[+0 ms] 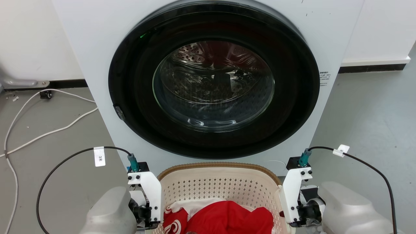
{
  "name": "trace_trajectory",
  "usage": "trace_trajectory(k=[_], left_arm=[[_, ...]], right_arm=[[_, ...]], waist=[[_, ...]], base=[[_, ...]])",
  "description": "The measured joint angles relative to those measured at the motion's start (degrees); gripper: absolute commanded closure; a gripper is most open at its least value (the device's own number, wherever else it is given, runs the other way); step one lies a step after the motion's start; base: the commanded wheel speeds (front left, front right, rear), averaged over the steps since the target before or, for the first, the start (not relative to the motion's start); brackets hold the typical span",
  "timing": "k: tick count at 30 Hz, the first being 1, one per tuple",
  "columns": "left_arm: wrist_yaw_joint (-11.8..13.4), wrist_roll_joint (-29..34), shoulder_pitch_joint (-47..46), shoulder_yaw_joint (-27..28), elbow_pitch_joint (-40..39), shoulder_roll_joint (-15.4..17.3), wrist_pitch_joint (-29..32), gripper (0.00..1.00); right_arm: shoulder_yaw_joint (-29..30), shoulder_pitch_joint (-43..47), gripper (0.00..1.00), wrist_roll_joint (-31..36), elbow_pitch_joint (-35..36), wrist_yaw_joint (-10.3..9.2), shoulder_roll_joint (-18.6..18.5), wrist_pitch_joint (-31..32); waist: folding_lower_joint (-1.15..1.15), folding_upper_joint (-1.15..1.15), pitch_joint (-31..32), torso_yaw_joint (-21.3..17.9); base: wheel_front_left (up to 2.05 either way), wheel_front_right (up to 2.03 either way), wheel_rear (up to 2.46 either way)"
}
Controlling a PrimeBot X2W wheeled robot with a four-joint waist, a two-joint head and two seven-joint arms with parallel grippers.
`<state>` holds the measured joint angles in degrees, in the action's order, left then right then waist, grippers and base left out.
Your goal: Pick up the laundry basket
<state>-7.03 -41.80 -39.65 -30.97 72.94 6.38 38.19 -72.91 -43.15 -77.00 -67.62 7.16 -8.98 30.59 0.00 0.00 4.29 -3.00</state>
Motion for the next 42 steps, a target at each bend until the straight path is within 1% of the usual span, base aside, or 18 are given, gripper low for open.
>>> trace_trajectory(k=[42], left_arm=[[0.0,-4.6,0.4,-3.5,0.2,0.0,-0.1,1.00]], right_arm=[[-0.1,-0.4,1.00,-0.1,-1.0,0.00,0.1,-0.3]], waist=[[0.01,0.00,-0.4,-0.1]], base=[[0.00,0.00,0.00]])
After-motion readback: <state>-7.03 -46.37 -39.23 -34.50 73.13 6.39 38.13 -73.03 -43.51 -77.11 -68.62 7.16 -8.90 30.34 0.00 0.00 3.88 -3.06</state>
